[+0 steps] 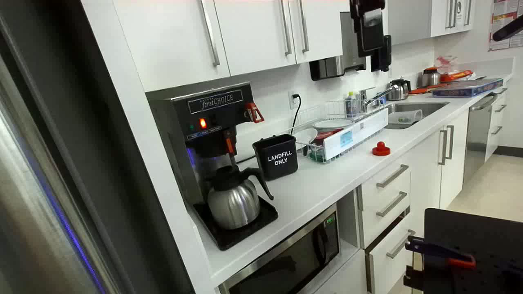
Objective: Turn off the switch on the coffee maker
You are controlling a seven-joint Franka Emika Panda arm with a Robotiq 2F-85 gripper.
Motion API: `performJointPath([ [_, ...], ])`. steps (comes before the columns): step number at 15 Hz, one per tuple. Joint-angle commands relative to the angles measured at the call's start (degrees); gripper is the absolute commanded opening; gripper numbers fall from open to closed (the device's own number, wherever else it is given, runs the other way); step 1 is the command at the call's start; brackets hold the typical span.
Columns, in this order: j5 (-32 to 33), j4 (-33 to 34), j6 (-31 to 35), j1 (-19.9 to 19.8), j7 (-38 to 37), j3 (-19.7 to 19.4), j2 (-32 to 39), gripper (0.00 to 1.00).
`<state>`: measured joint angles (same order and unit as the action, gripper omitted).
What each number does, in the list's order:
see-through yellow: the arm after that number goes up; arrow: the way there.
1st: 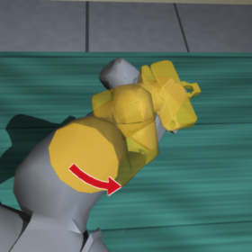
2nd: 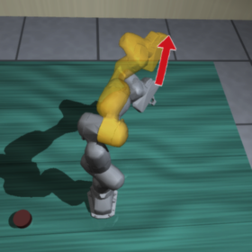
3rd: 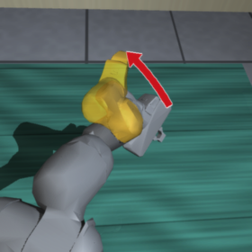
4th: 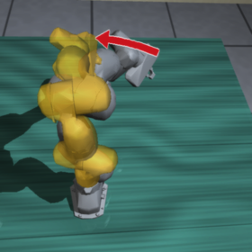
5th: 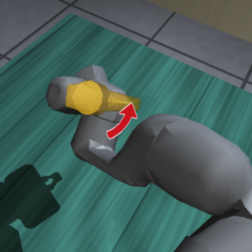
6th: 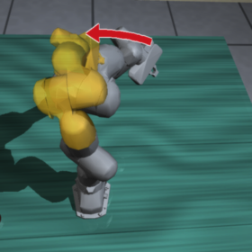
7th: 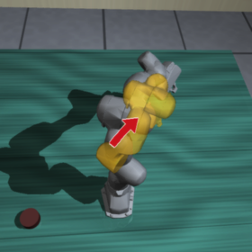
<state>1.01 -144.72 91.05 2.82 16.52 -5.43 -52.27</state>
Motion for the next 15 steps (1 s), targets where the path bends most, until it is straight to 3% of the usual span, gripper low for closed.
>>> performJointPath([
  [1, 0.1, 0.1, -0.1, 0.3, -0.2, -0.2, 0.0, 1.00],
  [12, 0.1, 0.1, -0.1, 0.3, -0.2, -0.2, 0.0, 1.00],
  [15, 2.1, -1.2, 6.4, -0.8, -2.9, 1.7, 0.9, 1.00],
])
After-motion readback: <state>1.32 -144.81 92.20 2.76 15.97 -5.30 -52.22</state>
